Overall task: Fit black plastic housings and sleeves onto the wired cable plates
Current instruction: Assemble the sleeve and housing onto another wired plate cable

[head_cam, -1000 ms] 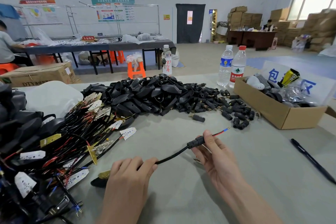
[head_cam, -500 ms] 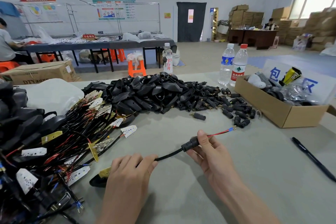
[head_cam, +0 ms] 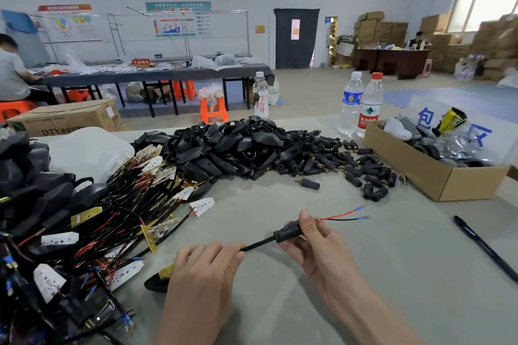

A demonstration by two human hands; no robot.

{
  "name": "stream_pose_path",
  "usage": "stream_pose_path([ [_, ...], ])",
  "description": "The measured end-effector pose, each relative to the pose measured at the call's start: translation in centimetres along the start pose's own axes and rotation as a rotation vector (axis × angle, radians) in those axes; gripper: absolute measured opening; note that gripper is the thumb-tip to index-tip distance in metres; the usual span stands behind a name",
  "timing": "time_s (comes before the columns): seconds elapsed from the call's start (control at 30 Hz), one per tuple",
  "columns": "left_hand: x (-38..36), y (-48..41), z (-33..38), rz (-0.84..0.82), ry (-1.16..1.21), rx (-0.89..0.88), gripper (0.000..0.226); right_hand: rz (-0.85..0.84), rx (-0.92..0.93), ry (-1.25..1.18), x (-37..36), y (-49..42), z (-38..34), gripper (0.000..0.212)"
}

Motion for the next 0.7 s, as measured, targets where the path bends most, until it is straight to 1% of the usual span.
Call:
stream_pose_path([
  [0.13,0.04,0.05,0.07,-0.001,0.039,0.021,0.035,-0.042,-0.018,0.004,0.05,0.11,-0.35,0.037],
  [0.3,0.01,0.13,-0.27,0.018,0.013,0.034,0.034,-0.047,0.014,0.049,0.14,0.20,-0.40,0.040],
  [0.4,0.13,0.15,-0.44,0.007,0.033,0.045,0.035,-0.049,0.016,0.045,0.08,0.24,-0.32,0.033],
  [0.5,0.36,0.16,-0.66,-0.023,0.075,0.087,0.033,-0.096,0.025,0.004,-0.13,0.43,-0.37,0.017],
  [0.6,0.45,0.22,-0.76,-0.033,0.078,0.086,0.033,-0.122,-0.004,-0.027,-0.38,0.73,-0.36,0.014],
  [0.7,0.36,0.03,-0.59,-0.004,0.082,0.029,0.034,-0.105,-0.021,-0.041,-0.49,0.88,-0.40,0.014],
])
Point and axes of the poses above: each hand's wrist, its own y-axis away from the middle knuckle, its own x-axis out of the back of the hand, z = x × y, the point moved 2 cm from there along -y, towards the middle knuckle, and after that the axes turned 15 degrees about z, right-handed, at the moved point
